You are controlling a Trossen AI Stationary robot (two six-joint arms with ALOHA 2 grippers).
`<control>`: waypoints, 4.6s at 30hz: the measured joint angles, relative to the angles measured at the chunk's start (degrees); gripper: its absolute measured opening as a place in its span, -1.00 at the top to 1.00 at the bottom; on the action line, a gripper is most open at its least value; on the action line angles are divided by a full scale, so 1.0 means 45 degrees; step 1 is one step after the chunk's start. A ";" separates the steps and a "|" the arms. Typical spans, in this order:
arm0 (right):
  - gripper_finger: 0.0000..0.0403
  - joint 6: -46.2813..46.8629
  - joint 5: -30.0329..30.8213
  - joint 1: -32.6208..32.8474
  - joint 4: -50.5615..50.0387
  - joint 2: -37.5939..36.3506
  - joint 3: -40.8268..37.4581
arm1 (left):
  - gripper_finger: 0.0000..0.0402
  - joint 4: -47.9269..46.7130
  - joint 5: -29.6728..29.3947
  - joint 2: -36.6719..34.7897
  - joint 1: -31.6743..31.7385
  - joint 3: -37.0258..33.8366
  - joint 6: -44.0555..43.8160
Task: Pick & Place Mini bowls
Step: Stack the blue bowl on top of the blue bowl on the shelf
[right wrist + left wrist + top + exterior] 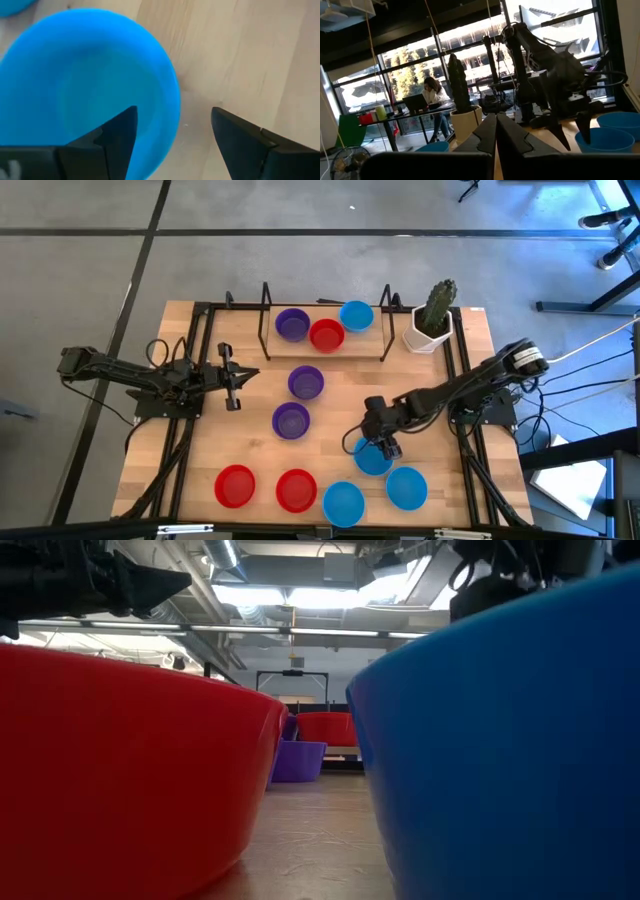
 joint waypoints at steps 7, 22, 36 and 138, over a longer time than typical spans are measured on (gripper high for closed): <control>-0.26 -0.0001 0.0036 0.0000 0.0102 0.0659 -0.0005 | 0.95 0.0000 0.0000 0.0000 0.0000 0.0000 -0.0002; 0.30 0.0251 0.1240 -0.0005 0.0250 0.0816 -0.0010 | 0.98 -0.0018 -0.0001 0.0000 0.0000 0.0000 -0.0005; 0.94 -0.0664 0.1387 -0.0680 0.0416 0.0138 -0.0005 | 0.96 -0.0039 -0.0005 0.0000 0.0000 0.0000 -0.0005; 0.97 -0.2982 0.1166 -0.2113 0.6293 -1.7349 -0.8349 | 0.96 0.0046 -0.0005 -0.0004 0.0003 0.0000 0.0665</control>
